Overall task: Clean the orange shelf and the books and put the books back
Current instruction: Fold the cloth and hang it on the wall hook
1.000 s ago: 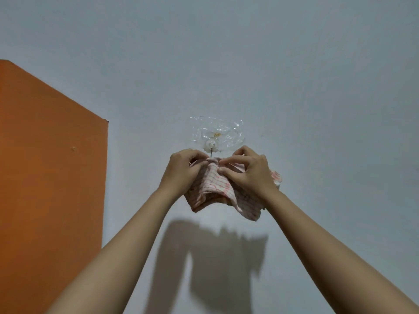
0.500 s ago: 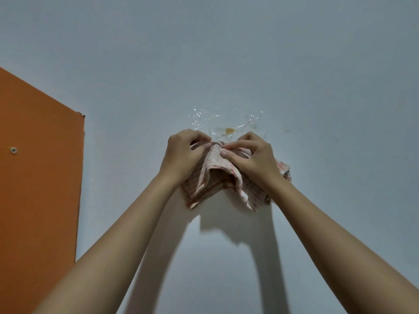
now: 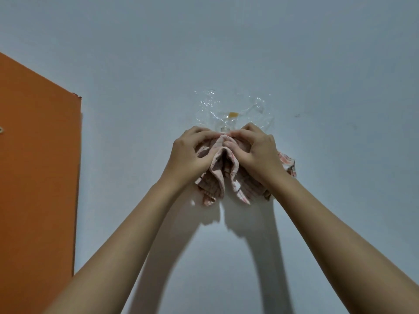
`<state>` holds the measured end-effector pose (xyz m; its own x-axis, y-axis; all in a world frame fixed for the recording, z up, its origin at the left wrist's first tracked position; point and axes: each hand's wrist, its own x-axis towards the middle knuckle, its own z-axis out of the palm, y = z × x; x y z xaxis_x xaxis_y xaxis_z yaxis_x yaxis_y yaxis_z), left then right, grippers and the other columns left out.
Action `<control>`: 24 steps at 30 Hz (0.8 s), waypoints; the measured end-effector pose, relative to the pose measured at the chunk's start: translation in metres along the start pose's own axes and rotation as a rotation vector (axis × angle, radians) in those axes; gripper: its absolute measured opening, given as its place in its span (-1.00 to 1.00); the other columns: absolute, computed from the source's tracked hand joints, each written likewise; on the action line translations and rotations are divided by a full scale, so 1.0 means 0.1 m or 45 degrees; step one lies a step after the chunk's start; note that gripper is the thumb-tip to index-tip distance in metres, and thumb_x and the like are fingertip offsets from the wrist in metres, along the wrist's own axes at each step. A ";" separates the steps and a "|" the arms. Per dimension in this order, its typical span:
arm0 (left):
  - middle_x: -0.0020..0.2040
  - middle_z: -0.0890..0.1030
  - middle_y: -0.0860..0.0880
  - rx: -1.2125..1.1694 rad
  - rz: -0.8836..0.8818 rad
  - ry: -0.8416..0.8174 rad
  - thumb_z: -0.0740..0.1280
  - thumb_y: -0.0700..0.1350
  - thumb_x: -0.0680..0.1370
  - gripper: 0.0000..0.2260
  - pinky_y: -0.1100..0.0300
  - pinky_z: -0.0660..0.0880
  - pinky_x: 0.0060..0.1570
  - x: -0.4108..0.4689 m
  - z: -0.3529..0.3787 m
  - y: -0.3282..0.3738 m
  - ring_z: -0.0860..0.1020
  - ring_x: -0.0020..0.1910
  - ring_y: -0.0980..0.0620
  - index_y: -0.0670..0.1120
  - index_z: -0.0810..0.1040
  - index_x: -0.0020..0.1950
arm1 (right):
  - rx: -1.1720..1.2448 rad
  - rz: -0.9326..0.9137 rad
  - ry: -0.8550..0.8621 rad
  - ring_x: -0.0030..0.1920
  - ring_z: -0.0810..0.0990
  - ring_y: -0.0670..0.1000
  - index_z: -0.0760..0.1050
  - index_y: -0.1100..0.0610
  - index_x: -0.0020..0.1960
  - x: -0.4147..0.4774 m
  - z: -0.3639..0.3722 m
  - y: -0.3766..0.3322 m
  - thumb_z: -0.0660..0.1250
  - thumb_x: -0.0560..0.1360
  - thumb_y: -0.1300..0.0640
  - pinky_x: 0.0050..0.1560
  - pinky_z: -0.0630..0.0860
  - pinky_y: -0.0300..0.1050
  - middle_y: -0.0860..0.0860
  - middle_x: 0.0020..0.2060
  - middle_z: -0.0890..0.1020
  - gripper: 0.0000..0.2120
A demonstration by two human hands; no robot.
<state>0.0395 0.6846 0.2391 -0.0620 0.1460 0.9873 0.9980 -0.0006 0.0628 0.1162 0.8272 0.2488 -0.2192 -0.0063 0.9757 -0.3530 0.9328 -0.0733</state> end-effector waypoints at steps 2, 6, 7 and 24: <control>0.01 0.59 -0.03 0.029 0.009 -0.047 0.40 -0.18 0.43 -0.76 0.23 0.49 0.08 -0.02 0.00 0.00 0.57 0.02 0.08 -0.11 0.64 0.09 | 0.007 -0.004 -0.030 -0.18 0.53 -0.02 0.62 0.02 0.02 0.01 -0.02 0.01 0.29 0.44 -0.06 0.03 0.45 0.21 -0.10 -0.20 0.49 -0.75; 0.08 0.56 -0.01 0.077 0.010 -0.153 0.35 -0.20 0.34 -0.61 0.37 0.42 0.12 -0.03 -0.05 0.02 0.52 0.08 0.13 -0.12 0.60 0.17 | -0.003 0.002 -0.077 -0.09 0.55 -0.01 0.59 0.02 0.04 0.01 -0.04 0.02 0.23 0.47 -0.05 0.06 0.44 0.22 -0.11 -0.16 0.54 -0.75; 0.09 0.55 0.00 0.076 0.003 -0.174 0.36 -0.19 0.33 -0.58 0.38 0.41 0.13 -0.04 -0.06 0.01 0.51 0.09 0.14 -0.12 0.59 0.19 | 0.009 0.015 -0.073 -0.06 0.57 -0.01 0.58 0.02 0.03 0.00 -0.03 0.01 0.23 0.47 -0.05 0.07 0.44 0.22 -0.11 -0.15 0.57 -0.75; 0.27 0.50 0.03 -0.360 -0.130 -0.295 0.33 -0.23 0.44 -0.52 0.19 0.38 0.32 -0.25 -0.02 -0.08 0.46 0.29 0.16 0.06 0.41 0.33 | 0.052 0.128 -0.025 0.14 0.54 -0.02 0.48 -0.05 0.20 -0.23 0.09 -0.03 0.24 0.42 -0.09 0.20 0.37 0.19 -0.12 0.07 0.61 -0.63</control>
<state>0.0335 0.6792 0.2138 -0.1251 0.3790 0.9169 0.9426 -0.2429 0.2290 0.1140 0.8212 0.2245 -0.2731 0.0790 0.9587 -0.3650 0.9136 -0.1793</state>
